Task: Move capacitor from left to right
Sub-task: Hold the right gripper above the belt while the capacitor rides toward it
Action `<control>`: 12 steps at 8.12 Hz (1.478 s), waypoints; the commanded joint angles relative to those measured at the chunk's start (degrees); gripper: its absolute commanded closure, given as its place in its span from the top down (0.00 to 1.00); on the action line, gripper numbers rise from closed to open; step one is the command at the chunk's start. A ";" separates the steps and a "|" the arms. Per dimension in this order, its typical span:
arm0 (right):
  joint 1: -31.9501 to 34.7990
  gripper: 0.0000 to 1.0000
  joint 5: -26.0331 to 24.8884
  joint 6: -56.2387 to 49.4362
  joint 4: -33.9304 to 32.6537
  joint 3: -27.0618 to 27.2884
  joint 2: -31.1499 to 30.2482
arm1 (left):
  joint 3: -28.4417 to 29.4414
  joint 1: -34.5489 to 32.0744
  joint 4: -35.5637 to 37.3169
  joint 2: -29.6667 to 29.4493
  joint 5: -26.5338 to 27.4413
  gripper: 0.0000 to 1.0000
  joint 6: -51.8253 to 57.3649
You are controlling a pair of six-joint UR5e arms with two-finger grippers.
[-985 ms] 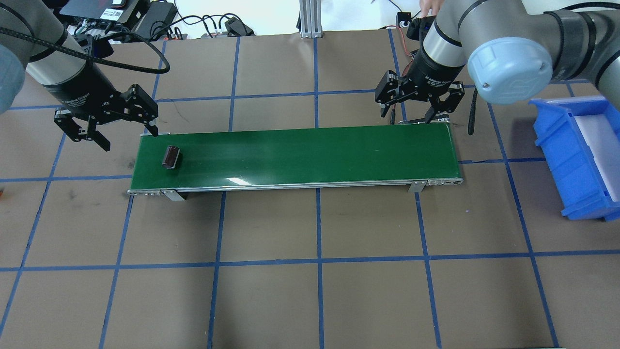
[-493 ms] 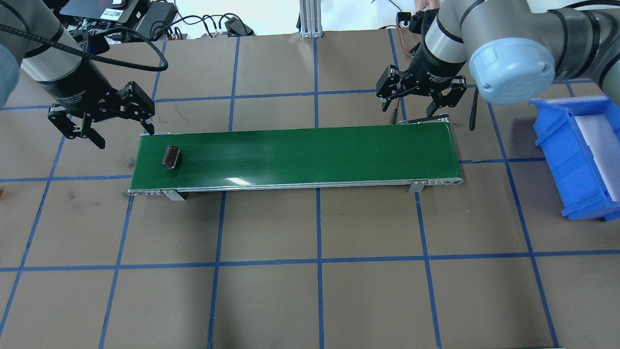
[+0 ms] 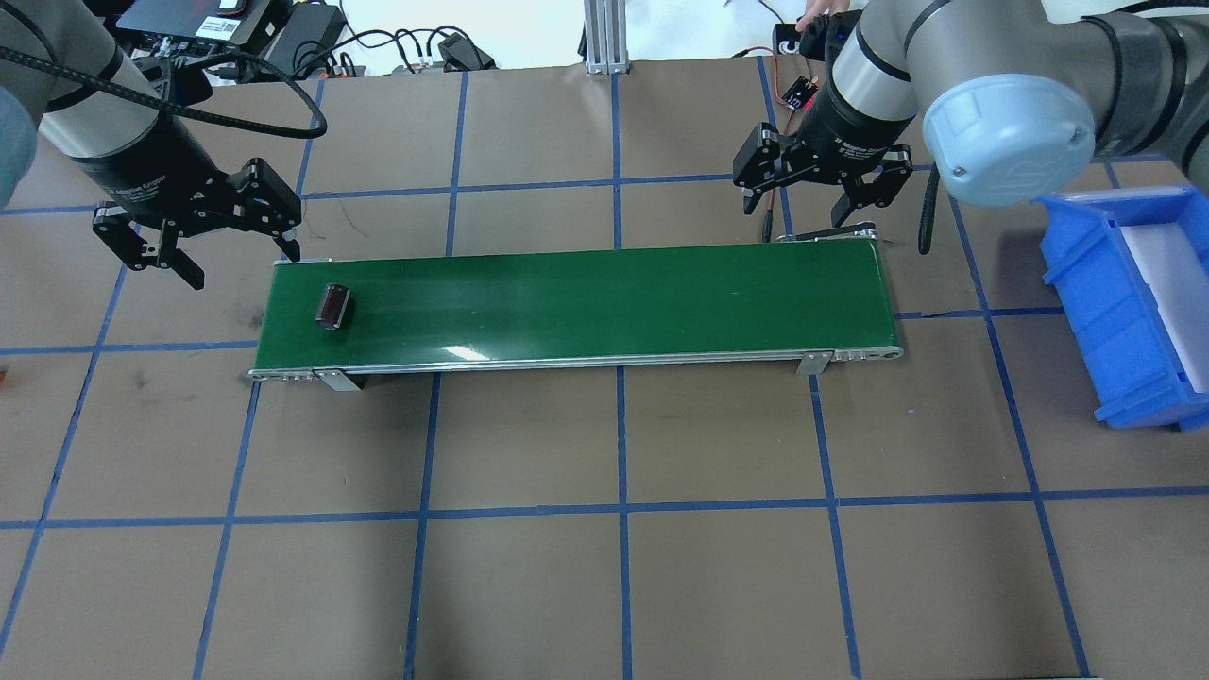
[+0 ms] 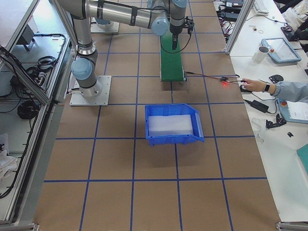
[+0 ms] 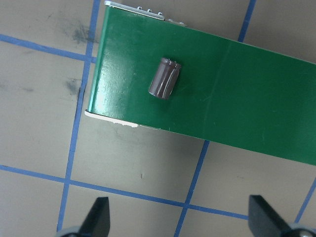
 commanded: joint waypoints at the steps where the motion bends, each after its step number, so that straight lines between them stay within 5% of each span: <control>1: 0.78 1.00 0.02 0.03 0.33 0.18 -0.04 | -0.06 0.00 0.00 0.00 0.00 1.00 0.00; 12: 1.31 1.00 -0.33 0.12 0.51 0.18 -0.04 | -0.32 0.00 0.09 -0.09 -0.09 1.00 0.09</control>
